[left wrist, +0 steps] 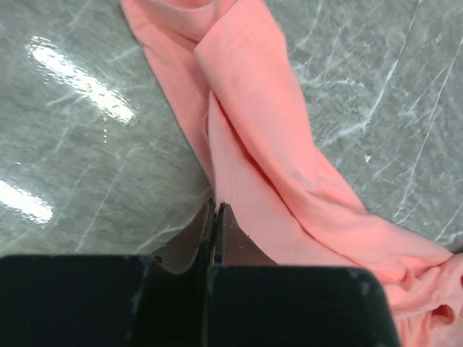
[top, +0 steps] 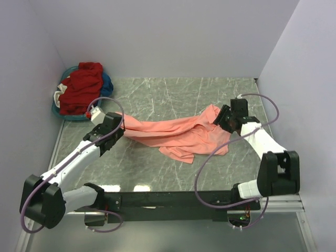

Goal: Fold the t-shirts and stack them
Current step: Flatten the tshirt out

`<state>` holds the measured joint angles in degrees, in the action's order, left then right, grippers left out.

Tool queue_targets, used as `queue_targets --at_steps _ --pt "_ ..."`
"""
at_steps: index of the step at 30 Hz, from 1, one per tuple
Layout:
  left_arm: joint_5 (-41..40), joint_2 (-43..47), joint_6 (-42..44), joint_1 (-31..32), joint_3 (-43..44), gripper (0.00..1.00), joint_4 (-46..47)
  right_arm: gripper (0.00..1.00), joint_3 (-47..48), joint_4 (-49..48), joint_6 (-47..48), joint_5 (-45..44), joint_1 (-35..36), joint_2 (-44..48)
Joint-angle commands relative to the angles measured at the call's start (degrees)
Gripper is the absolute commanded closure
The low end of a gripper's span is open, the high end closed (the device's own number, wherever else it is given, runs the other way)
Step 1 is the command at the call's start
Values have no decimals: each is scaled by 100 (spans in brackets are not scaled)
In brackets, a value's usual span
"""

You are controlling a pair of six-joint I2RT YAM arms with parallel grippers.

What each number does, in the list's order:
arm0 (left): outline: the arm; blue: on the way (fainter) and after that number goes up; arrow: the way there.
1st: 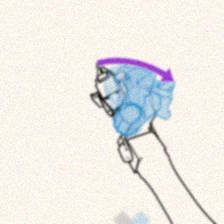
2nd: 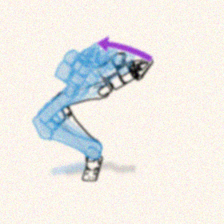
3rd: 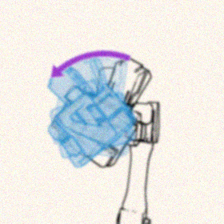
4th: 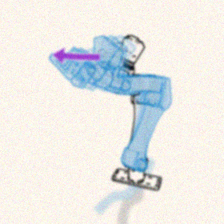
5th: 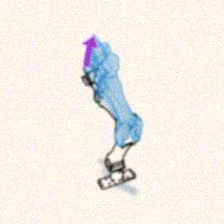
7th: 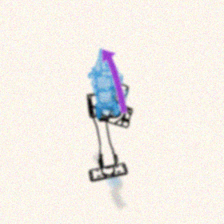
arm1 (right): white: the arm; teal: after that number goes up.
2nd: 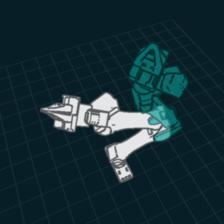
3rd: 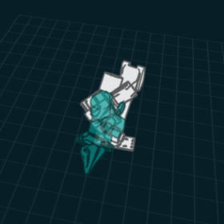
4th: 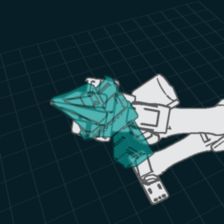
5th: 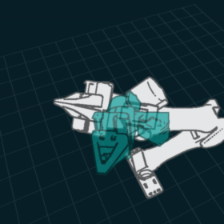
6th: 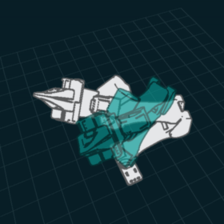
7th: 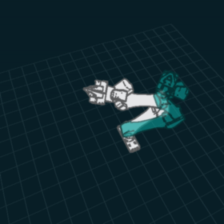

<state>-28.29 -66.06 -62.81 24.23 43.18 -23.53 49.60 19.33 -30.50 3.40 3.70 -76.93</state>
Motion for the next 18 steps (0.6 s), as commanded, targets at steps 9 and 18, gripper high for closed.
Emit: queue_targets --at_steps 9,18 --pt "544 708 515 -313 -336 100 -82 40 1586 -123 27 -533 192 -1588" --pt "790 735 691 -401 -424 99 85 39 1790 44 255 -1226 543 -2160"
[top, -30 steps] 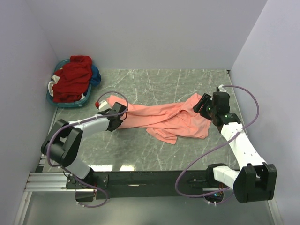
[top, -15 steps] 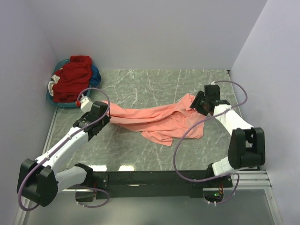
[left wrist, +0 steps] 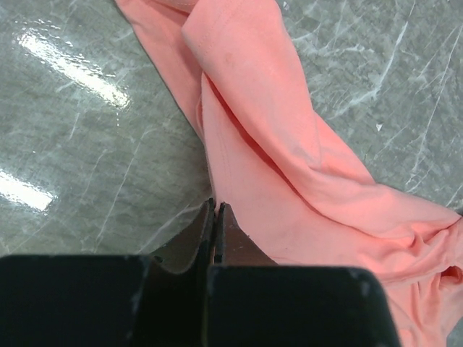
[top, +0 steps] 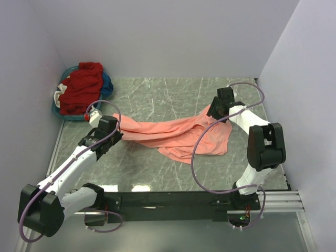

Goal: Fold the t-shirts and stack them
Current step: Flatten the tshirt out

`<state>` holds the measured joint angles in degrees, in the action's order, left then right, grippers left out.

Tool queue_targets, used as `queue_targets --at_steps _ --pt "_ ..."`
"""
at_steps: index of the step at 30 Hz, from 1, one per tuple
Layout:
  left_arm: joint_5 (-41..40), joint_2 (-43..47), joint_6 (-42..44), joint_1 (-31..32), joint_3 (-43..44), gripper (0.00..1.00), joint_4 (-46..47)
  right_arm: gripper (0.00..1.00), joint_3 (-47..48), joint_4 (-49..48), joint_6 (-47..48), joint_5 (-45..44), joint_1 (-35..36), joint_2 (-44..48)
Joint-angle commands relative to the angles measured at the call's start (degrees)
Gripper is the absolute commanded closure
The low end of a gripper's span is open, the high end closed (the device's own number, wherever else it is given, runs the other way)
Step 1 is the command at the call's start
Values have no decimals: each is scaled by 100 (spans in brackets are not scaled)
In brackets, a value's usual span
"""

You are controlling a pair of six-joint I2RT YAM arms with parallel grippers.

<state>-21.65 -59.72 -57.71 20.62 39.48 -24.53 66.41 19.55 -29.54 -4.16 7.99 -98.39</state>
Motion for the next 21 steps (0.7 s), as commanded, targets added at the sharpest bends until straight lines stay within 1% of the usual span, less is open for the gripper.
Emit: queue_targets --at_steps 1,6,21 --pt "135 101 181 -41 -64 99 212 39 109 31 185 -550 159 -22" --pt "222 40 181 -41 -72 99 274 39 266 180 291 -1033 536 -303" --pt "187 75 287 -93 6 99 221 39 583 426 379 -1377 555 -690"
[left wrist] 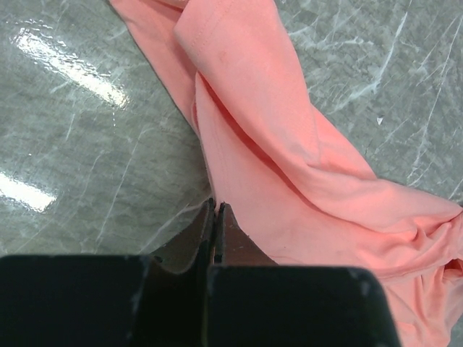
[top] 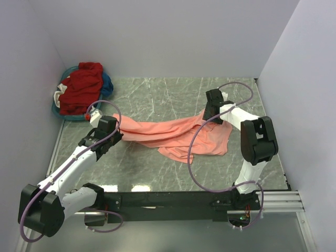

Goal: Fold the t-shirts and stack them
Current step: Flatten the tshirt out

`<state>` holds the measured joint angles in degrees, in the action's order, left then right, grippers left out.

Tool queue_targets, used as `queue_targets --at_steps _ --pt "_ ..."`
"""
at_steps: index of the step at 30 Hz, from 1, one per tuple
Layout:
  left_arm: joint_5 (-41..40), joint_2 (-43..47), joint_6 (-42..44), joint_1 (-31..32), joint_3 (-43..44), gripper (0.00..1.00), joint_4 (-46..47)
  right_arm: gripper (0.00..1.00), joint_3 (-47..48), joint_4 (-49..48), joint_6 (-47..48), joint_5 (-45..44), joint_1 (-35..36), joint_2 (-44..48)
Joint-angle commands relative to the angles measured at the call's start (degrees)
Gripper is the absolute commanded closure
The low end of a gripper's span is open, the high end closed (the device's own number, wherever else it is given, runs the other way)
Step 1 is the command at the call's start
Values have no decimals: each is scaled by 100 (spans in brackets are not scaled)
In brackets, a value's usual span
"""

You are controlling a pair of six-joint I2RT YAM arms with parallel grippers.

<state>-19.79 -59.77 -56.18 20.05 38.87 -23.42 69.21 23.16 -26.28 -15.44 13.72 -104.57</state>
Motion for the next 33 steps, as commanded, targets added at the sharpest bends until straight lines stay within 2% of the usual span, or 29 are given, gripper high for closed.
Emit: queue_targets --at_steps 1,10,11,12,13,15,22,29,33 --pt "10 88 151 -45 77 99 101 40 321 75 62 -249 -18 -98" --pt "72 97 266 -98 156 99 74 69 523 154 71 -38 -88 -169" --pt "81 62 274 -98 164 99 74 79 567 197 71 -20 -123 -160" --pt "81 62 283 -98 173 99 74 83 585 224 71 15 -141 -142" --pt "72 53 283 -98 182 99 66 91 594 242 62 67 -158 -99" --pt "63 27 310 -124 270 99 39 99 576 268 36 129 -194 164" --pt "-51 -9 582 -370 1051 99 -372 100 707 593 -114 884 -667 1517" --pt "-253 35 889 -617 2561 100 -918 100 1182 1077 -630 1727 -1177 3247" --pt "-315 18 977 -652 3450 99 -1287 100 1917 1366 -983 2289 -1345 3873"
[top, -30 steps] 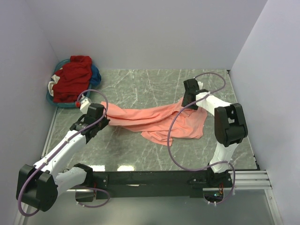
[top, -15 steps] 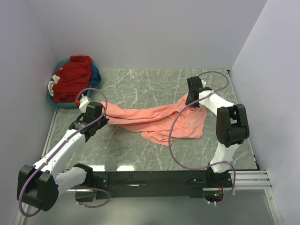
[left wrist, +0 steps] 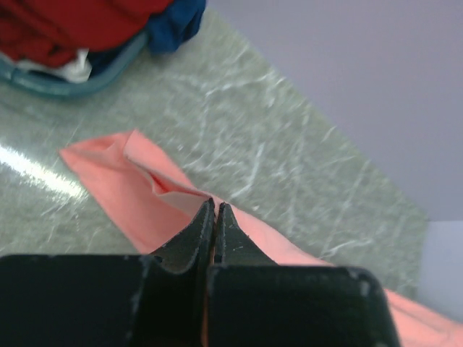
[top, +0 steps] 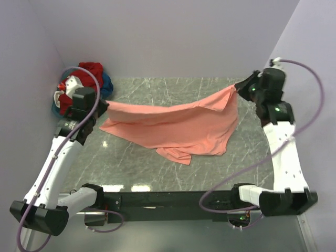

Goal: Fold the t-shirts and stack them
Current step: Flatten the tshirt out

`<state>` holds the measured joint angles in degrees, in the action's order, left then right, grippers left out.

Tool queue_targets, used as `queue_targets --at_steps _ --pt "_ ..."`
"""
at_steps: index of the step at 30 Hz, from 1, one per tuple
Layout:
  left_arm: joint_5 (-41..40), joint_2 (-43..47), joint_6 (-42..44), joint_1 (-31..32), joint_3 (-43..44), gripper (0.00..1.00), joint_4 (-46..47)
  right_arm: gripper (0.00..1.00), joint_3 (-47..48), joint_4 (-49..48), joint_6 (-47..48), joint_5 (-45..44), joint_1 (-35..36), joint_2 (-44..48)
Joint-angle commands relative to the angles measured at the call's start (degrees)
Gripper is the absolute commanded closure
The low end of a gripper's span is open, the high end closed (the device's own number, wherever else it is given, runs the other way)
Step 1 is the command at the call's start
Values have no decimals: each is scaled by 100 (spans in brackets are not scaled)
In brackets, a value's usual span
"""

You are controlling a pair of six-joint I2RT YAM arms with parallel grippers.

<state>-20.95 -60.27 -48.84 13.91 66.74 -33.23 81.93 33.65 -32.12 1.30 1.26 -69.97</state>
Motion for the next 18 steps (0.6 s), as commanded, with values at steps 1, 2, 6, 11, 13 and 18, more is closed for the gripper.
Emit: queue_targets --at_steps 1,2,6,11,13,18 --pt "-216 68 261 -38 1004 100 -367 100 858 413 -487 669 -282 484" --pt "-217 94 252 -38 1164 100 -429 100 1095 623 -514 713 -336 615" --pt "-42 226 243 -29 1876 100 -649 100 2534 1178 -550 767 -538 845" --pt "109 551 173 -38 2624 100 -790 100 3566 1583 -506 643 -556 1213" --pt "152 683 182 -38 2869 100 -834 100 3777 1583 -497 617 -556 1363" --pt "188 763 243 -38 3187 100 -834 100 3472 1285 -541 564 -556 1855"
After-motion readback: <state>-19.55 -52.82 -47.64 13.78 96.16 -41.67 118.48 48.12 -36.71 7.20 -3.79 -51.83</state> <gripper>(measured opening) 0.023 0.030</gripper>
